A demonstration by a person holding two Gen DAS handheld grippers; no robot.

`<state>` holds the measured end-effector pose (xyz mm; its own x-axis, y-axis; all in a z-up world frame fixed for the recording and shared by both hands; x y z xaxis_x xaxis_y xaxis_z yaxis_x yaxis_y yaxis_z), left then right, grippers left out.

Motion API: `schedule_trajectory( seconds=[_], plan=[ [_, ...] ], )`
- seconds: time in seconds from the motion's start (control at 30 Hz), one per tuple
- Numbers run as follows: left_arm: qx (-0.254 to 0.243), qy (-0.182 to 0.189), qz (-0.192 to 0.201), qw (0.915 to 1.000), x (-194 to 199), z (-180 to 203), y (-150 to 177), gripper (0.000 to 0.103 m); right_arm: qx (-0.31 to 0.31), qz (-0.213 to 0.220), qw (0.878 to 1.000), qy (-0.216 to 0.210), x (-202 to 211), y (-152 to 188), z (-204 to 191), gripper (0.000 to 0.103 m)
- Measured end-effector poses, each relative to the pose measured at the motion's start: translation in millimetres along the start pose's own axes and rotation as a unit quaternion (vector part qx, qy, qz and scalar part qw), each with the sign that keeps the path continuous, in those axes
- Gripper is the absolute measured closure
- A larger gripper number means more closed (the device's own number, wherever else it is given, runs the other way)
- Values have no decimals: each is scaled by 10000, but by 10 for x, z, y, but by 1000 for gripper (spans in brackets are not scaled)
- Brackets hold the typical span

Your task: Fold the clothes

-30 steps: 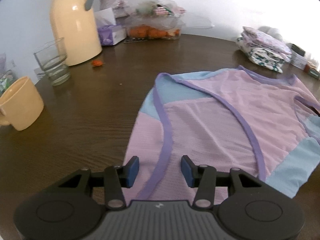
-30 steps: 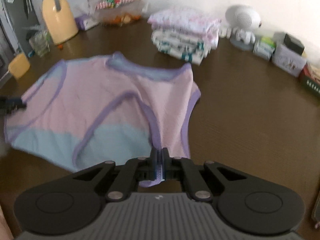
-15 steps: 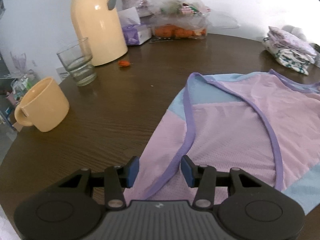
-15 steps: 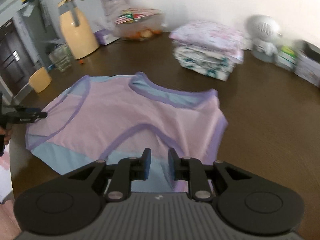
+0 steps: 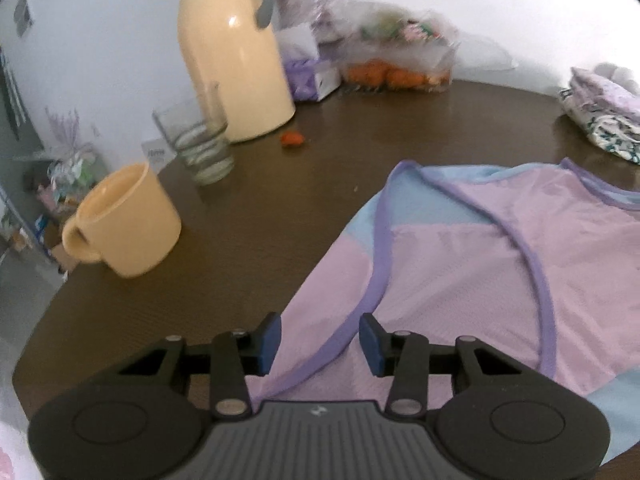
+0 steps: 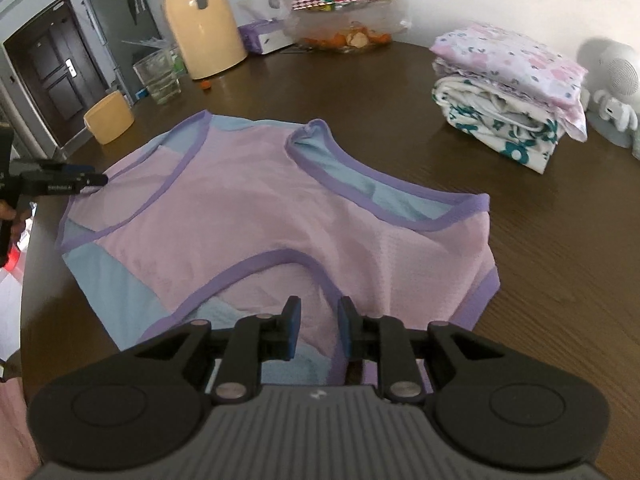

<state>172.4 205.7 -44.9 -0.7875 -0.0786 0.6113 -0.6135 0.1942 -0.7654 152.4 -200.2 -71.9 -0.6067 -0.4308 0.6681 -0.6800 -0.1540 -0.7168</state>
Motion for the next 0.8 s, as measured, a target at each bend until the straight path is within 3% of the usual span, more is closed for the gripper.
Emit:
schedule_trajectory(
  seconds=[0.2,0.27,0.4,0.6,0.8],
  plan=[
    [-128,310,44,9994,89,118,-59,51,0,115,9999,27,31,-2,26,82],
    [-156,398,19,9991,81,147,-36,50,-22,168,9998,56,66,8,49,76],
    [-302,494,-46,9983,-4,245,10,51,-89,196,9997,106,123,39,55,75],
    [-584,314,-139,9977,-172,270,27,70,-161,129,9997,104,113,158,12,75],
    [-503,429,-129,9977,-270,172,-15,77,-156,117,9997,135,112,230,-13,74]
  ],
)
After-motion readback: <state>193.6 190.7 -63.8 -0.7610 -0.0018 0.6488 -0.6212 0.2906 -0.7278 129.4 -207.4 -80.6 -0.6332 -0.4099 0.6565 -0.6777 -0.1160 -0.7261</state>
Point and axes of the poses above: each gripper's, at about its wrist camera, not at the fingertips, and x roughly against the way its jaws point, z to its right, y to its underside, the point moved 8 cm from there along -x, roughly the way its jaws point, and after that the axes turned 9 degrees about z, right-handed, at the moved point
